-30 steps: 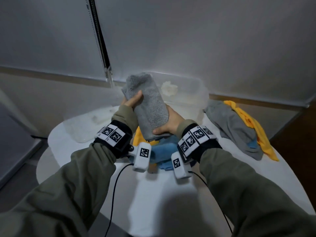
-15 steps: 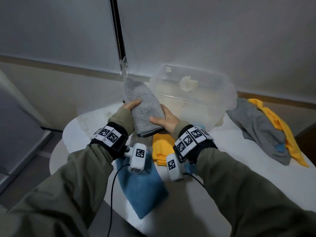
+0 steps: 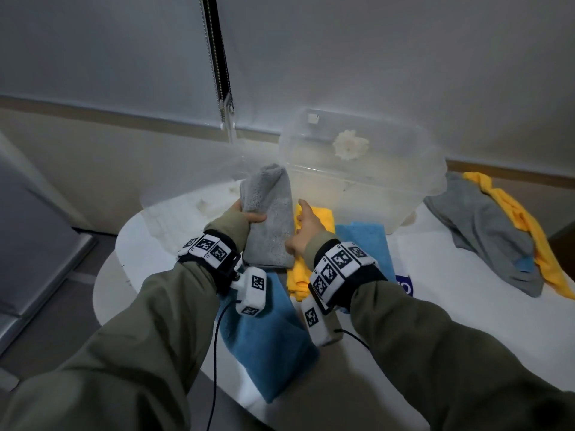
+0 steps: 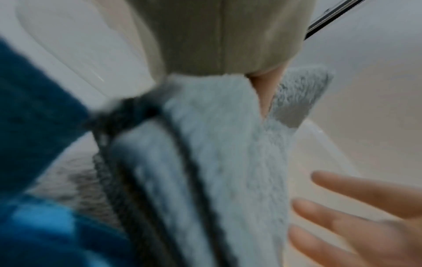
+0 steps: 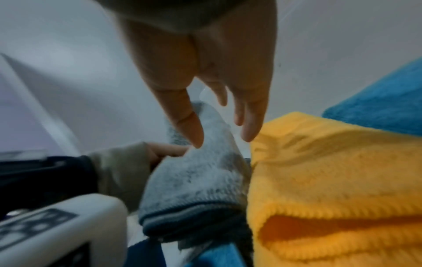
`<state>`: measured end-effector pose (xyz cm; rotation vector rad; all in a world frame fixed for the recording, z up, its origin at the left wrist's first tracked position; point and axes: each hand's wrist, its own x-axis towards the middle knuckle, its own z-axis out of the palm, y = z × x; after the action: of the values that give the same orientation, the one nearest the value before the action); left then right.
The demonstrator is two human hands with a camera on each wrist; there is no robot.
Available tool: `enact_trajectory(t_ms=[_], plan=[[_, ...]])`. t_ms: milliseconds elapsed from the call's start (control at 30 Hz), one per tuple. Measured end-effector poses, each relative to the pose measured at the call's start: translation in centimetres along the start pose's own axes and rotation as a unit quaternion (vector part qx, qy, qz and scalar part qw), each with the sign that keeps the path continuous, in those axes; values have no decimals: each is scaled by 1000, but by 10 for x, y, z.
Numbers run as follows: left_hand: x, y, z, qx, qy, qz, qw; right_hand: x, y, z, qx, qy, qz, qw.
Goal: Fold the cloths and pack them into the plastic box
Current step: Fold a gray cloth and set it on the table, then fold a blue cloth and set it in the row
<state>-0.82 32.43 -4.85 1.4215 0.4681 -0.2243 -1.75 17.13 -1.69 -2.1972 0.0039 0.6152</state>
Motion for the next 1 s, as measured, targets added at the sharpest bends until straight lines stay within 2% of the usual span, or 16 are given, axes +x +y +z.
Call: enact_trajectory(t_ms=[67, 100, 133, 200, 233, 267, 300, 333, 400, 433, 533, 633, 767, 900, 1000], plan=[[11, -15, -5, 89, 16, -47, 995, -7, 1, 2, -100, 23, 3, 995], [16, -22, -7, 158, 22, -70, 985, -15, 0, 2, -170, -7, -4, 985], [19, -27, -9, 242, 21, -85, 966, -20, 1, 3, -251, -65, -14, 966], [20, -32, -9, 350, 23, -92, 932, -31, 8, 11, -392, -210, -9, 896], [22, -33, -10, 355, 18, -91, 930, -38, 14, 17, -453, -261, -7, 853], [19, -30, -9, 340, 13, -87, 936, -42, 22, 25, -504, -283, -12, 816], [21, -32, -9, 325, 11, -85, 942, -47, 29, 32, -534, -282, -16, 797], [20, -31, -8, 311, 7, -79, 947, -49, 37, 40, -543, -271, -26, 794], [19, -30, -7, 302, 9, -71, 951, -46, 46, 53, -487, -249, -22, 837], [21, -30, -6, 304, 16, -70, 950, -46, 45, 55, -454, -266, 2, 850], [17, -28, -2, 295, 22, -59, 953, -46, 42, 60, -428, -297, 45, 853], [18, -31, -5, 241, 13, -49, 969, -54, 32, 48, -428, -263, 9, 865], [14, -29, -6, 170, 2, -52, 984, -54, 21, 14, -310, -289, -3, 906], [8, -29, -5, 126, -4, -41, 991, -52, 17, -20, -288, -273, 18, 918], [6, -30, -2, 148, -19, -40, 988, -50, 16, -47, -293, -246, 30, 923]])
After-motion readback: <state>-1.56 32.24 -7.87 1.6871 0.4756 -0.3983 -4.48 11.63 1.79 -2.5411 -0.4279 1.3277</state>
